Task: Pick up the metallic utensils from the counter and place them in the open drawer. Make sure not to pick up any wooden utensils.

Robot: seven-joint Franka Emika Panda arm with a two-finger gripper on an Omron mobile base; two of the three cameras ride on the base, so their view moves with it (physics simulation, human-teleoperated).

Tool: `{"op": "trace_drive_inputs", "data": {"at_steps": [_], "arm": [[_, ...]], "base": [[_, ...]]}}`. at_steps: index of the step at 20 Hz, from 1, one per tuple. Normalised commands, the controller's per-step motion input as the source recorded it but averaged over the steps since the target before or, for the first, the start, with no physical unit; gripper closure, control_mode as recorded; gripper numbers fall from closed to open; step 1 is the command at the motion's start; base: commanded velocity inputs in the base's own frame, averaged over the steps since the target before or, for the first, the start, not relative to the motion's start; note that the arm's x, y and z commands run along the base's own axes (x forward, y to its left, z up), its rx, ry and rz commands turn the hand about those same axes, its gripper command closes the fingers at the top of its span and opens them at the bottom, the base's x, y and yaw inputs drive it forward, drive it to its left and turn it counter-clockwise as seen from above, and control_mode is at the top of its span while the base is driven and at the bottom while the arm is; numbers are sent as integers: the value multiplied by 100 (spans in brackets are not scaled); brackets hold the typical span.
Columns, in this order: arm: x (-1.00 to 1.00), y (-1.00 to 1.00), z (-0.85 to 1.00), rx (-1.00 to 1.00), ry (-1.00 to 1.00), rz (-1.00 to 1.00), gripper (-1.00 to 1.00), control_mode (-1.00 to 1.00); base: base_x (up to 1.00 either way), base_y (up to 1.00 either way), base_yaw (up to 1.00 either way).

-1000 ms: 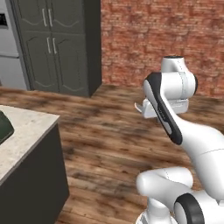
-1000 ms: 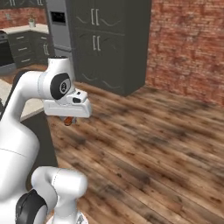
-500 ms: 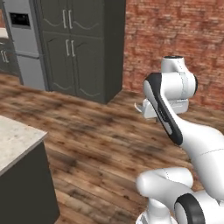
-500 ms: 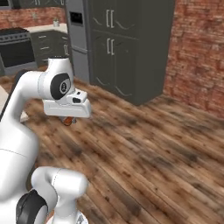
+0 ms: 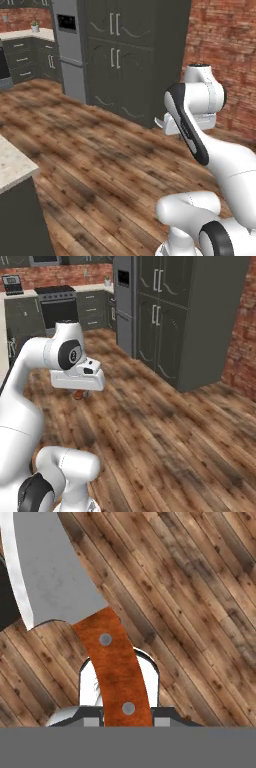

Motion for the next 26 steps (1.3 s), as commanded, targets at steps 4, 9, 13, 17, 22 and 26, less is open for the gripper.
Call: {"op": "trace_drive_inputs", "data": {"at_steps": [4, 9, 13, 17, 22, 26], "arm": [[0, 0, 0, 0, 0, 0, 100, 100], [0, 0, 0, 0, 0, 0, 100, 100], [0, 0, 0, 0, 0, 0, 100, 100], [0, 0, 0, 0, 0, 0, 100, 100], [0, 0, 0, 0, 0, 0, 100, 100], [0, 0, 0, 0, 0, 0, 100, 100]], "base": [[94, -83, 46], [57, -62, 37], [43, -65, 35], [26, -52, 29], [11, -18, 20], [22, -19, 20]]}}
